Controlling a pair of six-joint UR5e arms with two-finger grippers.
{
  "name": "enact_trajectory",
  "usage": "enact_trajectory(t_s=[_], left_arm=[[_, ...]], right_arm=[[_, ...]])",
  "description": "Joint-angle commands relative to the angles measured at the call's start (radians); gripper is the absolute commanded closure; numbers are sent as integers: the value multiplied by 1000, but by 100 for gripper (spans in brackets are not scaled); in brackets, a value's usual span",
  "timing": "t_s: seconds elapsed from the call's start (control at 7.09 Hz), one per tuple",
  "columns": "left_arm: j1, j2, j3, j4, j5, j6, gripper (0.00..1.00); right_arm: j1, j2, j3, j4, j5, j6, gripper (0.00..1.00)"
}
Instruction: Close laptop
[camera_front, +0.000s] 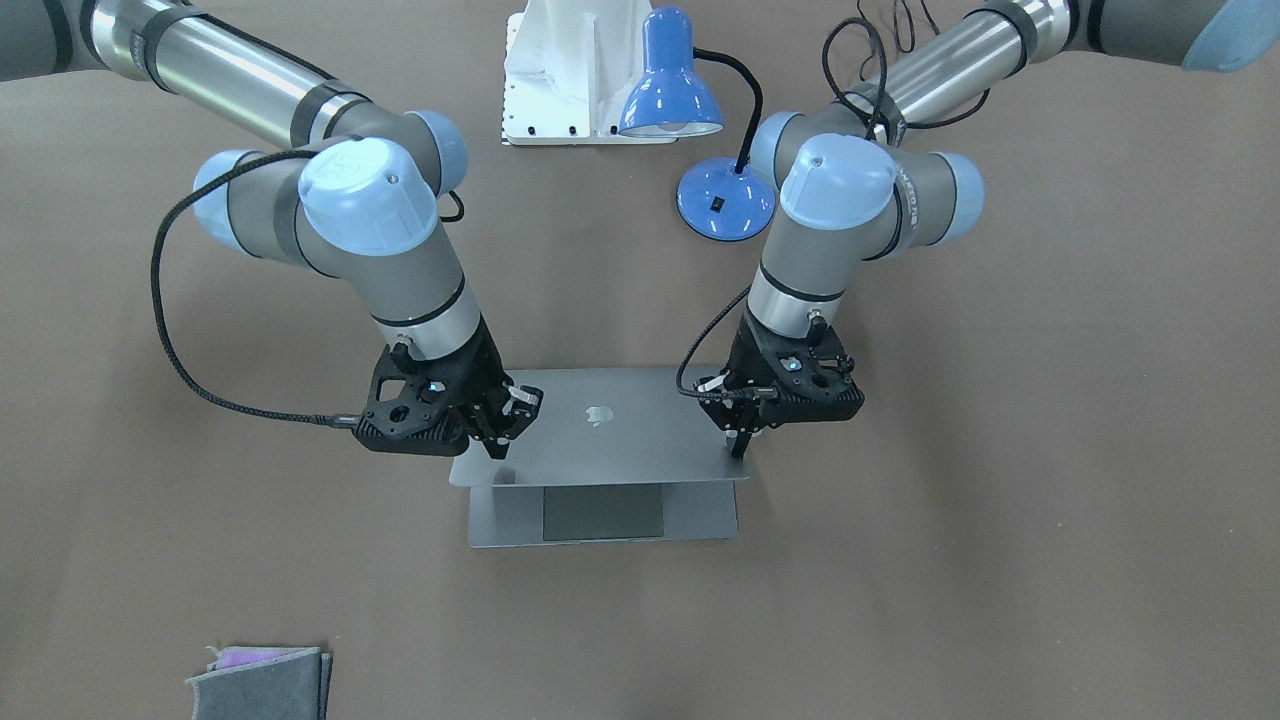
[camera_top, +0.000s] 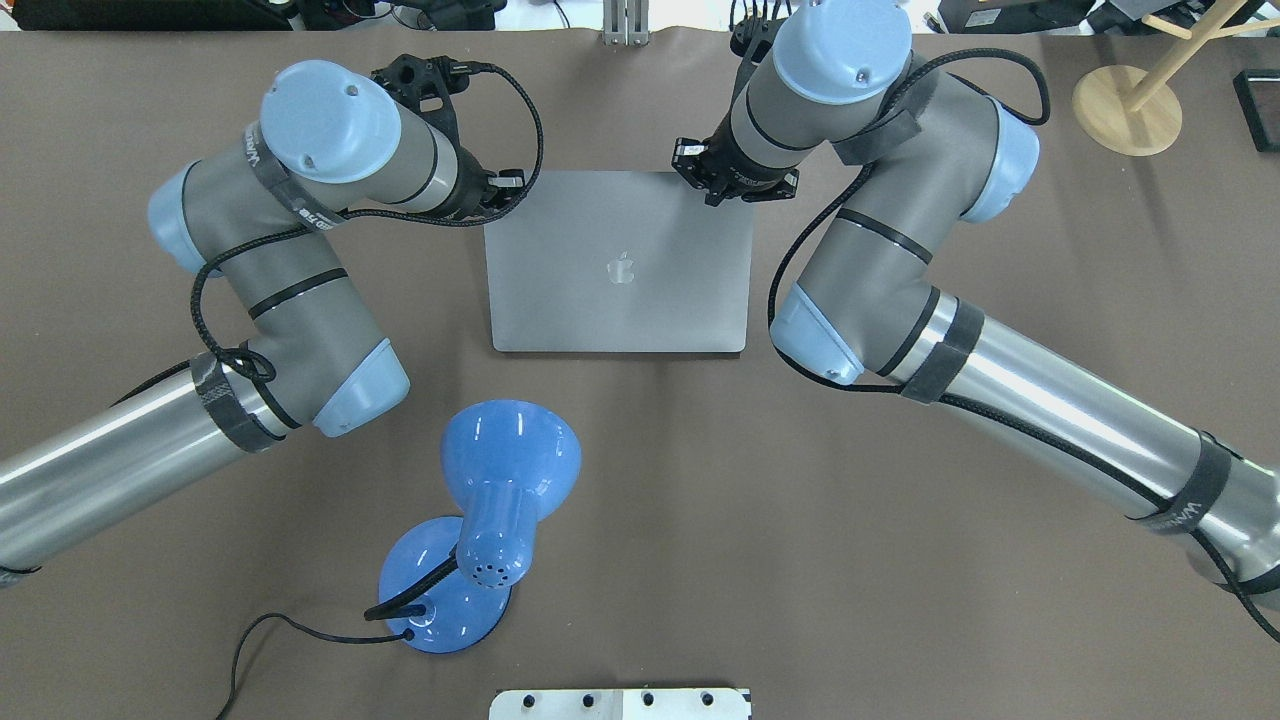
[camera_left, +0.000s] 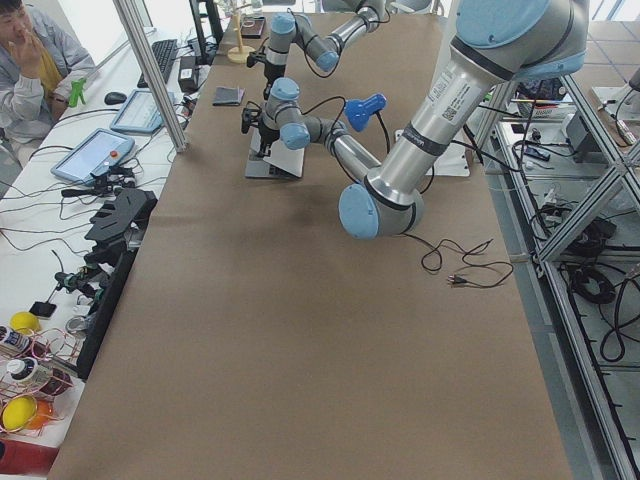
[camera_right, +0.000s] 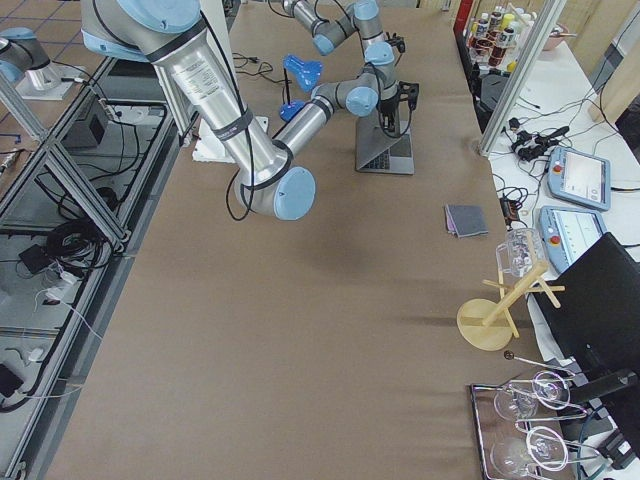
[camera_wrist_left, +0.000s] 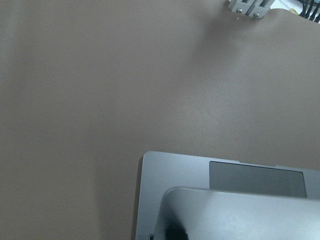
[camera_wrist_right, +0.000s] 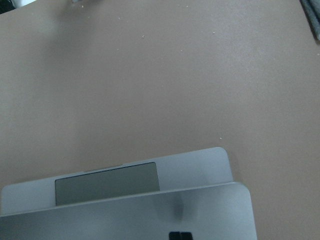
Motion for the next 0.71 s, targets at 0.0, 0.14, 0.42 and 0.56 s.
enact_trajectory(t_s=[0.0, 0.14, 0.42, 0.56], left_arm=[[3, -49, 139, -76, 0, 3, 100], [3, -59, 156, -76, 0, 3, 100], [6, -86, 218, -88, 0, 15, 100], [6, -95, 229, -88, -3, 17, 100]], right_arm=[[-1, 65, -203, 99, 25, -5, 100], [-1, 65, -248, 148, 57, -13, 100], [-1, 74, -294, 149, 62, -31, 100], [-1, 74, -301, 150, 80, -45, 100]])
